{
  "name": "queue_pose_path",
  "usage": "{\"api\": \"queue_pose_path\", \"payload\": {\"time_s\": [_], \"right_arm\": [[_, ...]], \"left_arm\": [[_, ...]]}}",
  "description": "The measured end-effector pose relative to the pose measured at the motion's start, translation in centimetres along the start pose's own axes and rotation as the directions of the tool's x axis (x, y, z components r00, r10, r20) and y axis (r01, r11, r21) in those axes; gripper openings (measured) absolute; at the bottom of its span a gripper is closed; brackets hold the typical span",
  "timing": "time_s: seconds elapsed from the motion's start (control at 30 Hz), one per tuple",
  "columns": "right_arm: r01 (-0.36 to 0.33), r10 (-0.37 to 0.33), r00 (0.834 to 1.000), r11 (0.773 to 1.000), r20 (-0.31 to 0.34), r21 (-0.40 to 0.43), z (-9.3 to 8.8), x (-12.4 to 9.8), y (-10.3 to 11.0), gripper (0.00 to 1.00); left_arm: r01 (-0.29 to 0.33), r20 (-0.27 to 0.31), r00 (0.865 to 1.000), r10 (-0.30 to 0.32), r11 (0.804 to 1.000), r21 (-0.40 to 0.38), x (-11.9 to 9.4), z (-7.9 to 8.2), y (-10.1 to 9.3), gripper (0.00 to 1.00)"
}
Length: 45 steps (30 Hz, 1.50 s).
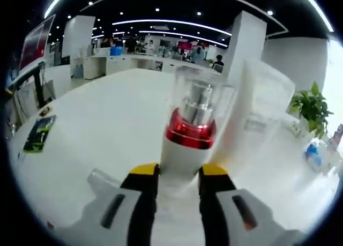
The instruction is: Arrange the skincare products in the storage area until every visible bottle or jar stands upright without overlapping.
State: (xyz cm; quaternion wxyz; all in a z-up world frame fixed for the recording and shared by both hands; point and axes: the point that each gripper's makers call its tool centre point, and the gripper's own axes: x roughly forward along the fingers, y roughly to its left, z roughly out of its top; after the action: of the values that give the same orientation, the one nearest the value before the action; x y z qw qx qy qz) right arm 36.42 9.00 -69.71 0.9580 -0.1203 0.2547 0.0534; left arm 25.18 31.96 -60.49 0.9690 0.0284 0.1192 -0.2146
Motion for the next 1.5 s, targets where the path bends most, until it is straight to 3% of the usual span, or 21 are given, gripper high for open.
{"api": "queue_pose_path", "payload": {"time_s": [0.27,0.4,0.5,0.53,0.6,0.67,0.8,0.83,0.9,1.0,1.07,1.1,1.2,1.23,1.27,1.3,1.33,1.37,1.4,1.43,1.5], "right_arm": [[-0.026,0.027,1.000,0.999,0.011,-0.030,0.1,-1.9,0.1,0.29],[-0.074,0.075,0.995,0.997,0.067,-0.011,0.6,-4.5,-0.3,0.29],[-0.176,0.175,0.976,0.984,0.128,-0.005,1.2,-6.6,0.4,0.29],[-0.262,0.265,0.950,0.964,0.165,-0.037,1.7,-7.7,1.8,0.29],[-0.402,0.413,0.896,0.910,0.162,-0.099,1.4,-9.4,4.6,0.29],[-0.561,0.587,0.802,0.804,0.109,-0.198,0.1,-11.5,8.1,0.30],[-0.617,0.652,0.757,0.736,0.044,-0.277,-1.6,-12.6,10.1,0.30],[-0.645,0.679,0.733,0.712,0.038,-0.277,-1.8,-12.9,10.7,0.30],[-0.657,0.689,0.724,0.700,0.025,-0.280,-2.1,-13.1,11.0,0.30],[-0.700,0.735,0.678,0.639,-0.016,-0.318,-2.8,-13.7,12.2,0.31],[-0.738,0.770,0.634,0.575,-0.071,-0.352,-3.7,-14.1,13.2,0.33],[-0.747,0.776,0.625,0.563,-0.085,-0.354,-3.9,-14.2,13.4,0.34],[-0.779,0.796,0.579,0.475,-0.179,-0.409,-5.1,-14.2,14.7,0.35],[-0.782,0.792,0.575,0.459,-0.205,-0.422,-5.3,-14.1,15.0,0.35],[-0.794,0.796,0.553,0.415,-0.245,-0.444,-5.7,-14.1,15.7,0.35],[-0.794,0.788,0.553,0.400,-0.271,-0.457,-5.9,-13.9,15.9,0.35],[-0.805,0.788,0.530,0.351,-0.314,-0.478,-6.4,-13.8,16.5,0.34],[-0.820,0.787,0.509,0.322,-0.347,-0.472,-6.9,-13.9,16.9,0.33],[-0.824,0.771,0.509,0.309,-0.382,-0.474,-7.4,-13.8,17.0,0.33],[-0.827,0.744,0.502,0.262,-0.441,-0.497,-8.3,-13.6,17.1,0.33],[-0.799,0.687,0.533,0.218,-0.494,-0.560,-9.1,-12.8,16.9,0.31]], "left_arm": [[0.002,-0.002,1.000,-0.001,1.000,0.003,0.1,0.0,0.0,0.29],[0.002,-0.005,1.000,-0.002,1.000,-0.002,0.1,-0.1,0.1,0.29],[0.022,-0.020,1.000,-0.022,1.000,-0.007,0.2,-0.6,-0.1,0.30],[0.036,-0.034,0.999,-0.037,0.999,-0.013,0.3,-0.9,-0.3,0.31],[0.081,-0.075,0.994,-0.083,0.996,-0.023,0.5,-1.9,-0.9,0.31],[0.111,-0.120,0.986,-0.115,0.993,-0.040,0.5,-2.9,-1.4,0.31],[0.198,-0.196,0.959,-0.203,0.979,-0.043,0.6,-4.7,-3.1,0.32],[0.202,-0.202,0.958,-0.205,0.979,-0.038,0.5,-4.9,-3.2,0.32],[0.240,-0.217,0.946,-0.239,0.971,-0.026,0.4,-5.4,-3.8,0.32],[0.321,-0.305,0.896,-0.322,0.945,-0.052,-0.3,-7.2,-5.1,0.33],[0.354,-0.348,0.874,-0.339,0.935,-0.022,-0.5,-8.1,-5.5,0.32],[0.359,-0.365,0.866,-0.342,0.933,-0.023,-0.6,-8.5,-5.7,0.32],[0.376,-0.432,0.831,-0.351,0.926,-0.028,-0.8,-10.0,-5.8,0.32],[0.389,-0.446,0.819,-0.362,0.921,-0.034,-1.0,-10.4,-6.0,0.32],[0.403,-0.461,0.805,-0.373,0.914,-0.037,-1.1,-10.7,-6.2,0.32],[0.421,-0.477,0.789,-0.388,0.906,-0.039,-1.3,-11.1,-6.6,0.32],[0.430,-0.483,0.782,-0.393,0.902,-0.038,-1.4,-11.2,-6.9,0.32],[0.442,-0.489,0.775,-0.400,0.896,-0.033,-1.5,-11.4,-7.2,0.32],[0.451,-0.502,0.769,-0.397,0.892,-0.014,-1.6,-11.6,-7.4,0.32],[0.453,-0.512,0.767,-0.386,0.892,0.005,-1.6,-11.8,-7.4,0.32],[0.441,-0.554,0.756,-0.349,0.897,0.036,-1.7,-12.6,-6.9,0.32]]}}
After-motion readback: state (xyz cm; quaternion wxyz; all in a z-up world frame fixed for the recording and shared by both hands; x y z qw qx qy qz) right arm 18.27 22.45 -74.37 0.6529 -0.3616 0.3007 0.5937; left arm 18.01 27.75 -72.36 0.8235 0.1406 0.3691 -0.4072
